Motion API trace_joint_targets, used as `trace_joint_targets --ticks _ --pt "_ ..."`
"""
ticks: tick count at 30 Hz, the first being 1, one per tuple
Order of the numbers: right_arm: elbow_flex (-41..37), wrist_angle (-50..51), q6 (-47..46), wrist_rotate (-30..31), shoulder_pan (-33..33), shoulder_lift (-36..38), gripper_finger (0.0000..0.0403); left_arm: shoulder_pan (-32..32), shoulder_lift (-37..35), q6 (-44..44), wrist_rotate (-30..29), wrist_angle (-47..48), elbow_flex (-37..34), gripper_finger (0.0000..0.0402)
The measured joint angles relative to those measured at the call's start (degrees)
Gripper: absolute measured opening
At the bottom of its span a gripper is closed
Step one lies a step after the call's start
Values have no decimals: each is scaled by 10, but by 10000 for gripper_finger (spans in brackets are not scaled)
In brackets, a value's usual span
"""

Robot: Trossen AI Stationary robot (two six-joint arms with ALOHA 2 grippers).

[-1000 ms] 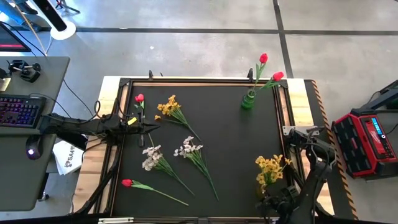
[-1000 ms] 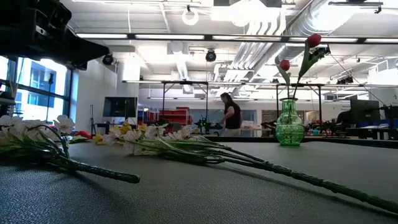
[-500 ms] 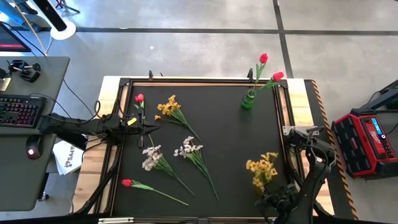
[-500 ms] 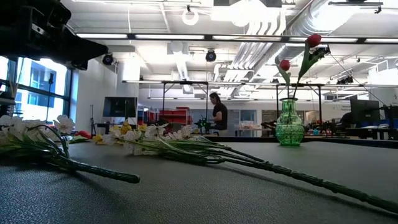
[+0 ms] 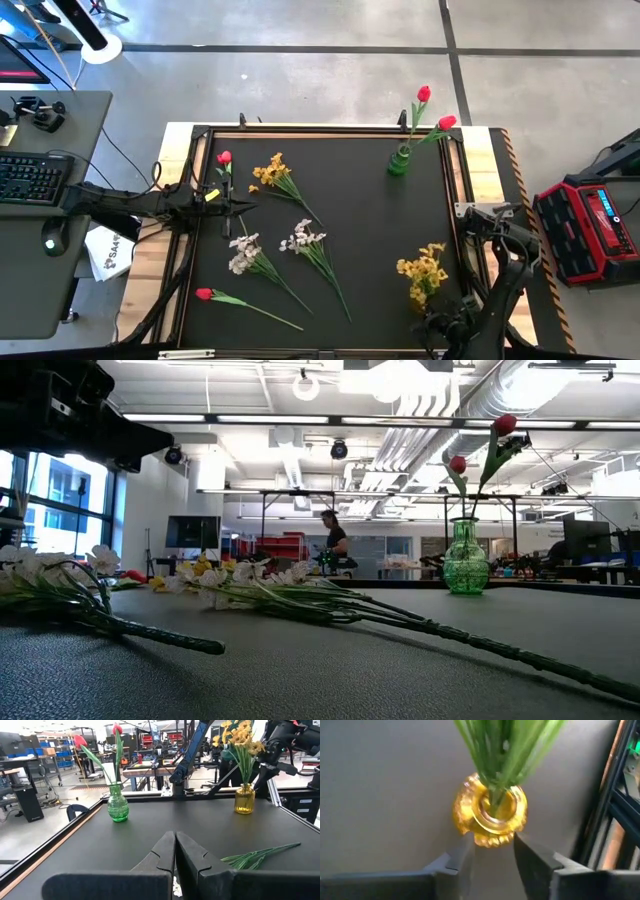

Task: Sort flowers into vase by color
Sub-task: Move the yellow vase to the middle right of the table

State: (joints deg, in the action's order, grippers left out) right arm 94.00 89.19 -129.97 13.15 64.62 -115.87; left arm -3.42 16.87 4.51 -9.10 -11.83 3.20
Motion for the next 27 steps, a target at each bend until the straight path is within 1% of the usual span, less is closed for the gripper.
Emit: trace_joint_targets --ticks 3,7,10,13,17,20,23,27 --pt "0 1 1 -2 0 11 172 0 0 -3 0 0 0 0" --pt "0 6 1 12 -2 23 235 0 0 -14 0 0 0 0" --pt "0 9 4 14 -8 24 262 0 0 -14 0 0 0 0" --pt "0 8 4 31 -16 24 269 0 0 -14 0 0 0 0" --pt "0 8 11 33 -33 24 271 0 0 -14 0 0 0 0" --pt "0 8 15 20 -41 24 271 0 0 -13 0 0 0 0" --pt "0 8 15 -7 -43 24 271 0 0 -13 0 0 0 0" --pt "0 8 10 -10 -38 24 270 0 0 -13 0 2 0 0"
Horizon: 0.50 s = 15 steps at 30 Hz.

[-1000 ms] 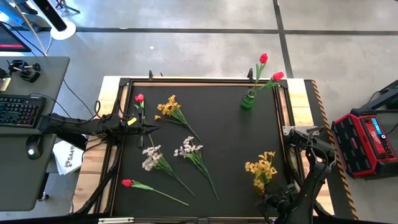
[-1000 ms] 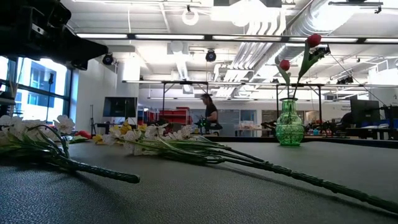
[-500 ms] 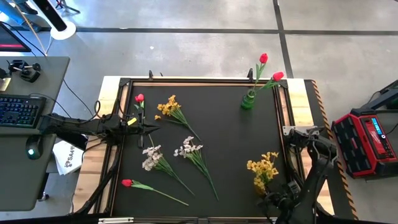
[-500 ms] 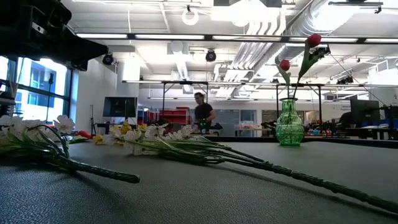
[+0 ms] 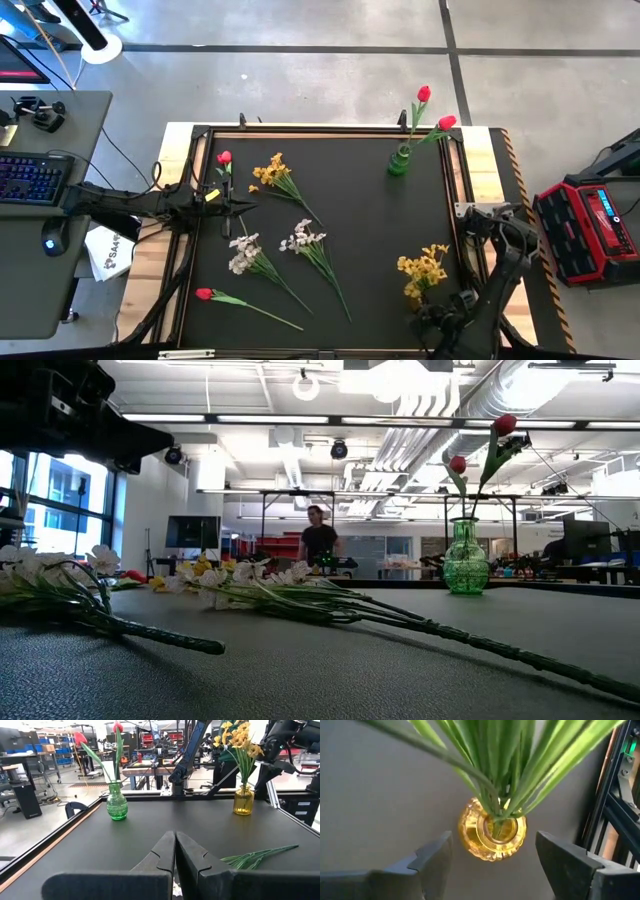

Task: Sort flowers into vase by color
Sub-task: Move the yellow vase to the middle right of the table

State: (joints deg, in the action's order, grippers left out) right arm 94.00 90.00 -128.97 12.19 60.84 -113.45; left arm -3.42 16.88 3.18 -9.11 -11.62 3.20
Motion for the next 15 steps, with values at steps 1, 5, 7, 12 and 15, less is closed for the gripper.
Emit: trace_joint_targets --ticks 1,5,7,12,15 --pt "0 0 0 0 0 0 269 0 0 0 0 1 0 0" --pt "-29 -2 0 7 -1 0 255 0 0 0 0 3 0 0" --pt "-49 -8 0 9 -4 1 246 0 0 0 0 3 0 0" --pt "-65 -16 -6 13 -5 7 225 0 0 0 0 3 0 0" --pt "-63 -18 -2 3 -5 8 204 0 0 -1 0 3 0 0"
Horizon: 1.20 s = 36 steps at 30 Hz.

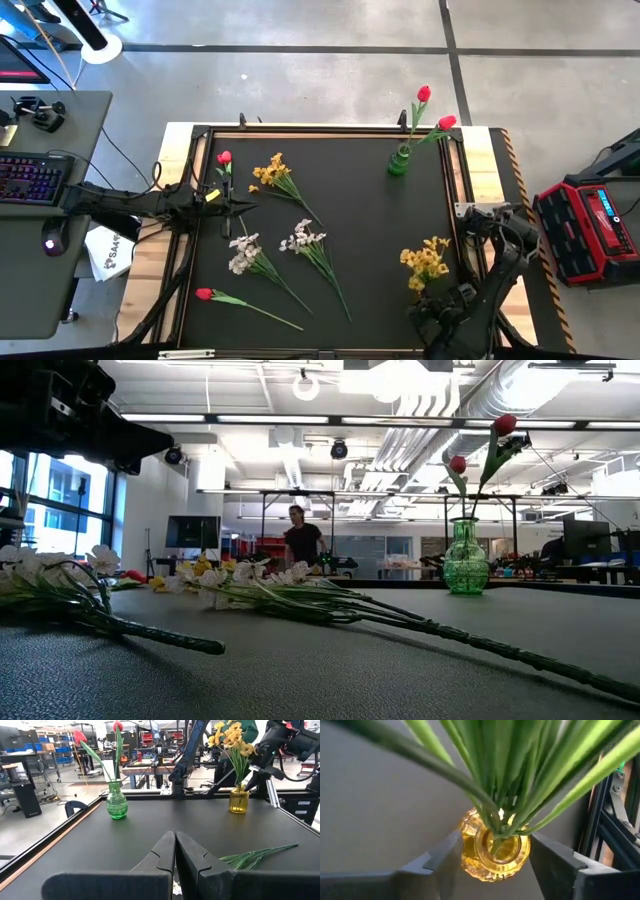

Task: Sort flowers into vase by color
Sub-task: Move the yellow vase to the middle right of the table

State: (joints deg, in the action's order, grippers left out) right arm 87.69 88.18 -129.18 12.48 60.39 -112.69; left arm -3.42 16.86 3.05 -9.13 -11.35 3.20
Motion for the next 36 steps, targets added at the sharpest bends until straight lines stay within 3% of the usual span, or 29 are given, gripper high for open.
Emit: trace_joint_targets --ticks 4,10,16,27,36 --pt "1 -2 0 0 3 2 166 0 0 -10 0 0 0 0" --pt "-1 15 4 58 -8 0 106 0 0 -9 0 -1 0 0" --pt "-38 7 20 154 -33 20 97 0 0 -3 0 -5 0 0" --pt "-275 -71 12 250 -90 186 95 0 0 -3 0 -5 0 0" --pt "-422 -202 156 275 -196 332 95 0 0 -11 0 -6 0 0"
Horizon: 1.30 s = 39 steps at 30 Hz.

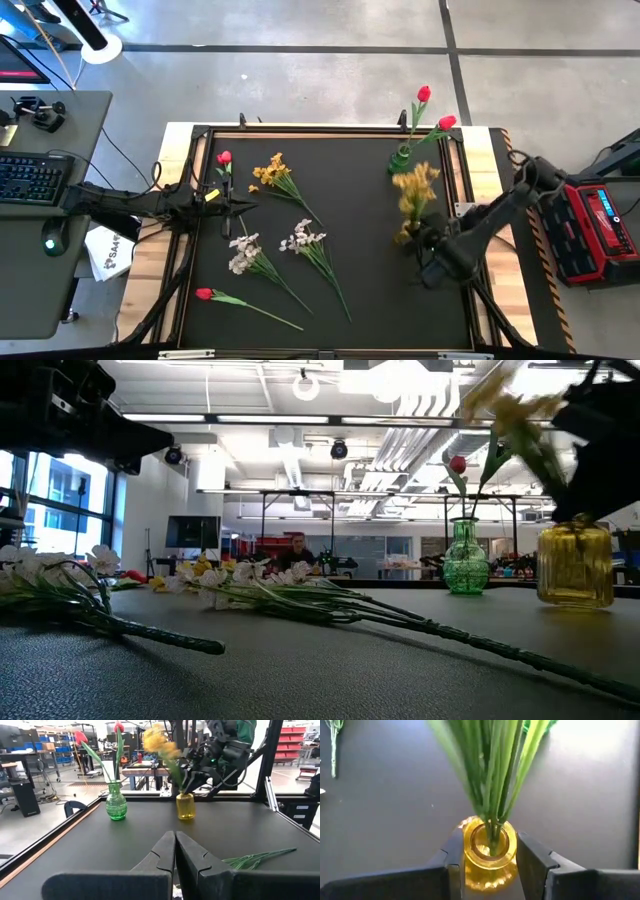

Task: Sort flowers into vase by color
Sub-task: Move the yellow vase to the middle right of the table

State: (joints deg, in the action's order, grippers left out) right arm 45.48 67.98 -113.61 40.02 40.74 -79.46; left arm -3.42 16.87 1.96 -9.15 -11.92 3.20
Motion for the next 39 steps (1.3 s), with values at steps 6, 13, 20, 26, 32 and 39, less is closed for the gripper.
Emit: trace_joint_targets --ticks 6,13,20,26,32,39 --pt "-10 -57 126 5 -58 16 95 0 0 -18 0 0 0 0" --pt "-12 -74 162 8 -47 15 94 0 0 -45 0 0 0 0" --pt "-13 -124 160 68 21 12 93 0 0 -58 0 3 0 0" --pt "-16 -124 172 117 33 -29 92 0 0 -60 0 3 0 0" --pt "-15 -157 222 147 38 -77 95 0 0 -63 0 3 0 0" --pt "-14 -170 222 147 51 -82 121 0 0 -63 0 3 0 0"
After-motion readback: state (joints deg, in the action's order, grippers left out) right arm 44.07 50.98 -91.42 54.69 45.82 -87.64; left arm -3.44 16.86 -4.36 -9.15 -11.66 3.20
